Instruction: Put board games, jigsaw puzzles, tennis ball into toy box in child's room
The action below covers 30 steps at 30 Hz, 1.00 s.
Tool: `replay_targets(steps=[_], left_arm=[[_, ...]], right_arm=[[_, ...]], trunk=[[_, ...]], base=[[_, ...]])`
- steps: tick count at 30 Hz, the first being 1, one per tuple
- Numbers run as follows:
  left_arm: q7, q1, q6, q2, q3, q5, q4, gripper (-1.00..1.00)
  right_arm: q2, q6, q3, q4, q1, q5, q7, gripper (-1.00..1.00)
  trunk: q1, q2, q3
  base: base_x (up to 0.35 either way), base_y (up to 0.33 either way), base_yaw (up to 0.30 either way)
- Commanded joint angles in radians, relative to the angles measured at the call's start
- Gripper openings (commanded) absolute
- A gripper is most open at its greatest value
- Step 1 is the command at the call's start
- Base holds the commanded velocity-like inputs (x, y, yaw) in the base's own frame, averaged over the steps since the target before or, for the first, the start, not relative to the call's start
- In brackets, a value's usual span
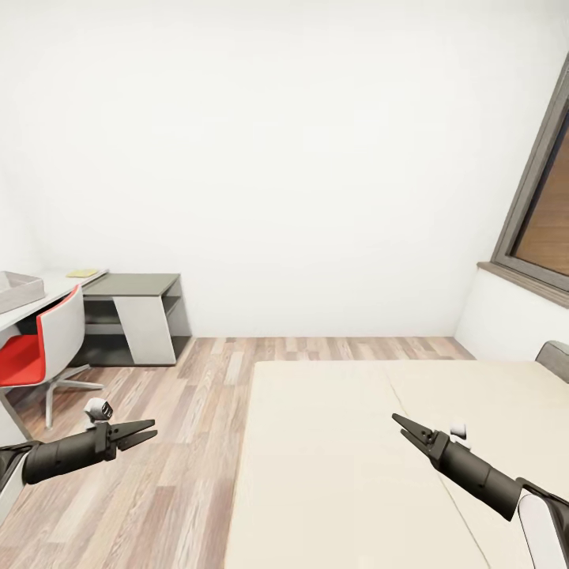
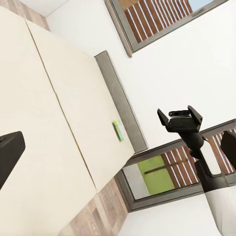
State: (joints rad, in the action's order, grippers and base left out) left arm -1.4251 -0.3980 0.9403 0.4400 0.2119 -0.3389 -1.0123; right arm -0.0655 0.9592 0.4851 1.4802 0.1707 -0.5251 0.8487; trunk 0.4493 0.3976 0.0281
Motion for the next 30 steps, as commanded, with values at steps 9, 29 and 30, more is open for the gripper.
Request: replay_targets(steps=[9, 29, 30], left_arm=[[-0.002, -0.001, 0.01, 0.0, 0.0, -0.002, 0.0, 1.0], [-0.003, -0.001, 0.011, 0.001, 0.0, -0.002, 0.0, 1.0], [-0.003, -0.001, 0.01, 0.001, 0.0, -0.002, 0.0, 1.0]], right_arm=[[0.0, 0.004, 0.001, 0.0, 0.001, 0.002, 0.004, 1.0], [-0.001, 0.004, 0.001, 0.0, 0.001, 0.002, 0.004, 1.0], [-0.001, 0.004, 0.001, 0.0, 0.001, 0.002, 0.004, 1.0]], trunk=[[0.001, 0.002, 0.002], [0.001, 0.002, 0.002], [0.001, 0.002, 0.002]], base=[[0.0, -0.002, -0.001], [-0.004, 0.0, 0.0], [-0.022, 0.0, 0.0]])
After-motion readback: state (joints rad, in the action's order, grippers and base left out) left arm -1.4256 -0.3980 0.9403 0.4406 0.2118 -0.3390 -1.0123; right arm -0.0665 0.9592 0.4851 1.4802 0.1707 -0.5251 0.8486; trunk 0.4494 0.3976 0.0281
